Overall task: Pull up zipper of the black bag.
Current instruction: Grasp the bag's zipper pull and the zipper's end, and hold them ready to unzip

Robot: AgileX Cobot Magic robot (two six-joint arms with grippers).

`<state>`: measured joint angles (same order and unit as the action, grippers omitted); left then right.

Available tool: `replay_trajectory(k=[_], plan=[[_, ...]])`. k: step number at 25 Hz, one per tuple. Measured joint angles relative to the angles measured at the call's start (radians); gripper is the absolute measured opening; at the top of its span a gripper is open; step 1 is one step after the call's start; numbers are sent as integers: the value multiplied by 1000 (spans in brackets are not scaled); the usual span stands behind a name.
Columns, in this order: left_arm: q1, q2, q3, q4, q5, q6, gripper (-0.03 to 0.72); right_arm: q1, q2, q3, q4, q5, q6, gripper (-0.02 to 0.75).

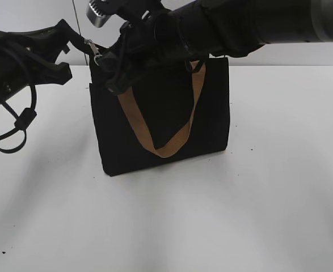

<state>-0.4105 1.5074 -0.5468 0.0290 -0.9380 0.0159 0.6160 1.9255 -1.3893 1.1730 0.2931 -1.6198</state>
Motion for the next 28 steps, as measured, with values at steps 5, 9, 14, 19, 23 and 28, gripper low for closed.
replay_trajectory(k=[5, 9, 14, 19, 23, 28], plan=[[0, 0, 0, -6, 29, 0, 17, 0, -3, 0, -1, 4, 44, -5], [0, 4, 0, -14, 55, 0, 17, 0, -27, 0, -4, 29, 90, -7], [0, 35, 0, -56, 70, 1, 17, 0, -54, 1, -23, 54, 130, -8], [21, 55, 0, -107, 90, 35, 17, -1, -67, 4, -103, 69, 191, -8], [31, 64, 0, -99, 103, 42, 17, -1, -68, 4, -172, 80, 249, -8], [31, 89, 0, -66, 136, 42, 17, -1, -90, 4, -194, 93, 297, -8]])
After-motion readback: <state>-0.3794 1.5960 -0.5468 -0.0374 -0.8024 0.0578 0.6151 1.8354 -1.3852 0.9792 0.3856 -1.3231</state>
